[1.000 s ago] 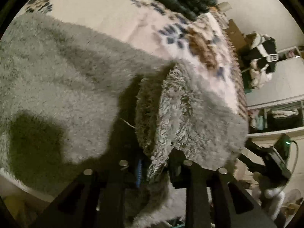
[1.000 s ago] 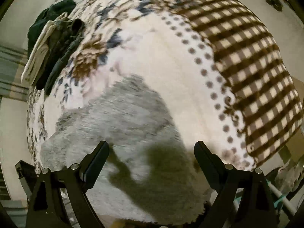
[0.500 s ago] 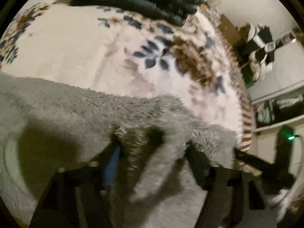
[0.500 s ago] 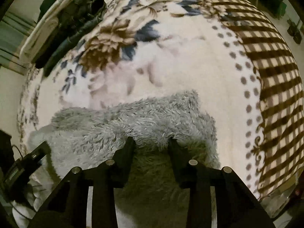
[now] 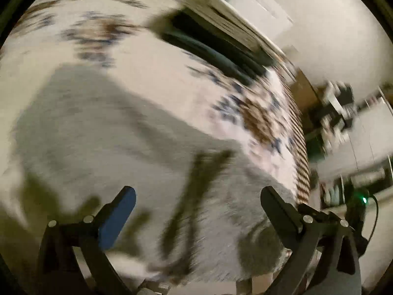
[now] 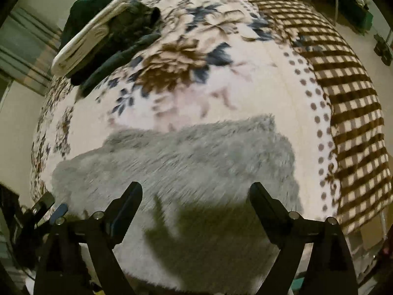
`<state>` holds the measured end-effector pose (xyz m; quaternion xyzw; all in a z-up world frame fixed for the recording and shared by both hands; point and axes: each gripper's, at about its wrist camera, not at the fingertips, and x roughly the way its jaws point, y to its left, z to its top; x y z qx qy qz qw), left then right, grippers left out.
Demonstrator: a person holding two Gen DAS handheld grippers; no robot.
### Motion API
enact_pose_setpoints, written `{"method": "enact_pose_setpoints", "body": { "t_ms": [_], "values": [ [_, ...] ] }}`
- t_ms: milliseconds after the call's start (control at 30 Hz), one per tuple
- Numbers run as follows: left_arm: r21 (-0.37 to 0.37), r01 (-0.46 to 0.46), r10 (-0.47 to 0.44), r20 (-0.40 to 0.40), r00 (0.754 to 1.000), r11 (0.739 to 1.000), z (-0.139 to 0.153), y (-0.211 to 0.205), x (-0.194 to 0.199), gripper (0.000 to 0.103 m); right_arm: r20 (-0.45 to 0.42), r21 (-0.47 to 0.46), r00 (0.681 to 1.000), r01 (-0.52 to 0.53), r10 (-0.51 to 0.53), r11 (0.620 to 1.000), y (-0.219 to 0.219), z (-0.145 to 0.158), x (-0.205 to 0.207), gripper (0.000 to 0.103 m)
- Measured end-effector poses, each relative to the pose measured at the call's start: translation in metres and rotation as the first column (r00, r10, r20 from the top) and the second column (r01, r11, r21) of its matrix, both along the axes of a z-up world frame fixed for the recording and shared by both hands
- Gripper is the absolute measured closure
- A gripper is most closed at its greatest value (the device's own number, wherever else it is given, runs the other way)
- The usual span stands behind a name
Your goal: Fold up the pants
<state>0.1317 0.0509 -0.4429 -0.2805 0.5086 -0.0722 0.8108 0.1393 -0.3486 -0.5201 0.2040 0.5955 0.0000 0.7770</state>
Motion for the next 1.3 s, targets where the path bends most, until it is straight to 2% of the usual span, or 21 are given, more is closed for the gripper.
{"method": "enact_pose_setpoints", "body": {
  "t_ms": [67,133,233,300,400,433,467,500,533,567,700,800,900,1033,1100,1200,1300],
  "values": [
    [-0.004,-0.12,0.12,-0.008,0.993,0.993,-0.006,0.041,-0.018,0.0,-0.009,0.029,1.0,0.006,-0.006,1.0,0.01,0.009,-0.009,0.012],
    [0.004,-0.226,0.226,-0.033,0.974,0.974,-0.023,0.077,-0.026,0.0,-0.027,0.054,1.0,0.007,-0.006,0.999,0.021,0.014,-0.015,0.012],
    [-0.027,-0.4,0.396,-0.093,0.913,0.916,-0.063,0.134,-0.025,0.0,-0.047,0.044,0.999,-0.018,0.02,0.999,0.041,0.015,-0.023,0.012],
    [-0.046,-0.471,0.464,-0.116,0.878,0.881,-0.091,0.162,-0.016,0.0,-0.064,0.032,0.997,-0.034,0.036,0.999,0.052,0.01,-0.028,0.012],
    [-0.068,-0.498,0.486,-0.136,0.863,0.865,-0.122,0.184,0.001,0.001,-0.103,0.019,0.994,-0.026,0.027,0.999,0.06,-0.006,-0.031,0.012],
    [-0.071,-0.496,0.487,-0.116,0.866,0.865,-0.124,0.187,0.006,0.001,-0.115,0.019,0.993,-0.021,0.024,1.0,0.061,-0.012,-0.03,0.012],
    [-0.067,-0.483,0.478,-0.08,0.875,0.873,-0.121,0.187,0.011,0.003,-0.124,0.019,0.992,-0.014,0.016,1.0,0.062,-0.017,-0.029,0.012],
    [-0.079,-0.456,0.454,-0.037,0.89,0.887,-0.117,0.184,0.016,0.03,-0.13,0.019,0.991,-0.006,0.008,1.0,0.063,-0.022,-0.029,0.012],
    [-0.104,-0.429,0.43,-0.012,0.903,0.897,-0.115,0.182,0.02,0.072,-0.136,0.022,0.991,-0.001,0.004,1.0,0.064,-0.026,-0.028,0.012],
    [-0.105,-0.405,0.408,0.006,0.913,0.908,-0.11,0.179,0.023,0.075,-0.141,0.023,0.99,0.005,-0.002,1.0,0.065,-0.03,-0.027,0.012],
    [-0.106,-0.346,0.359,0.148,0.922,0.932,-0.072,0.17,0.014,0.078,-0.142,0.026,0.99,0.019,-0.015,0.999,0.068,-0.035,-0.027,0.012],
    [-0.133,-0.319,0.342,0.228,0.912,0.938,-0.033,0.162,0.004,0.079,-0.134,0.038,0.991,0.03,-0.025,0.999,0.066,-0.038,-0.028,0.012],
    [-0.137,-0.256,0.287,0.318,0.904,0.957,0.017,0.134,-0.007,0.079,-0.118,0.059,0.992,0.041,-0.034,0.997,0.059,-0.038,-0.03,0.012],
    [-0.128,-0.13,0.172,0.411,0.895,0.983,0.084,0.075,-0.017,0.079,-0.102,0.092,0.993,0.067,-0.058,0.993,0.037,-0.033,-0.037,0.012],
    [-0.13,-0.038,0.092,0.441,0.893,0.991,0.112,0.031,-0.02,0.079,-0.096,0.108,0.993,0.084,-0.074,0.991,0.022,-0.027,-0.042,0.012],
    [-0.142,0.097,-0.021,0.46,0.887,0.985,0.132,-0.039,-0.021,0.079,-0.078,0.112,0.991,0.121,-0.112,0.986,-0.01,-0.013,-0.058,0.012],
    [-0.14,0.222,-0.138,0.447,0.884,0.965,0.126,-0.117,-0.021,0.079,-0.068,0.102,0.984,0.173,-0.167,0.98,-0.05,-0.002,-0.081,0.012]
  ]
}}
